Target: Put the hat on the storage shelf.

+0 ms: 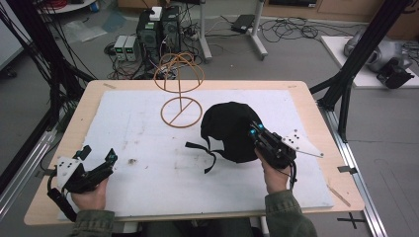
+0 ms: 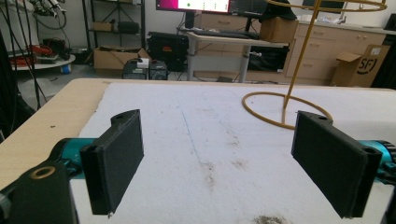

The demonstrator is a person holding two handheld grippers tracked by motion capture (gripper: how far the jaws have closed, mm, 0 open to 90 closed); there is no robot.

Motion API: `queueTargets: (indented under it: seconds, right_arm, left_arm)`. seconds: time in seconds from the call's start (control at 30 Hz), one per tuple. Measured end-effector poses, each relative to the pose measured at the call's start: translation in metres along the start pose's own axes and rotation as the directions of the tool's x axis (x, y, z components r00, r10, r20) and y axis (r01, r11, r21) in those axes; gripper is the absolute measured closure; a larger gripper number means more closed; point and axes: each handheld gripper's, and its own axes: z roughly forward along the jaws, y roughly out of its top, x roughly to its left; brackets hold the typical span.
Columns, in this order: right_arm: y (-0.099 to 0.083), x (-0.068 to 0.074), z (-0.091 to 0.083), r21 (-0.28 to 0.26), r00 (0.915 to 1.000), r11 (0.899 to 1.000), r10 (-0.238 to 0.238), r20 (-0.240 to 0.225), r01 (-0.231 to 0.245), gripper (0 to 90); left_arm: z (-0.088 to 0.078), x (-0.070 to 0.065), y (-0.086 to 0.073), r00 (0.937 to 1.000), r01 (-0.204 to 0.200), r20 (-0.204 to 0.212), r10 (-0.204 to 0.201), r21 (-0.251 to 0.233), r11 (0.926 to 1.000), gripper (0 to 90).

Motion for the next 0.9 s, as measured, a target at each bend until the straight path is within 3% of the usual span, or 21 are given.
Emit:
queueTargets:
  seconds: [0.47, 0.9]
  right_arm:
    - [0.018, 0.002, 0.017, -0.051, 0.9999, 0.999, -0.007, 0.008, 0.007, 86.5]
    - [0.044, 0.005, 0.045, -0.09, 0.9999, 0.996, -0.017, -0.004, 0.016, 86.3]
  left_arm:
    - [0.001, 0.002, 0.0, 0.9999, 0.017, 0.003, -0.017, -0.003, 0.9999, 17.1]
    - [0.001, 0.001, 0.0, 0.9998, 0.015, 0.01, -0.015, -0.001, 0.9999, 17.0]
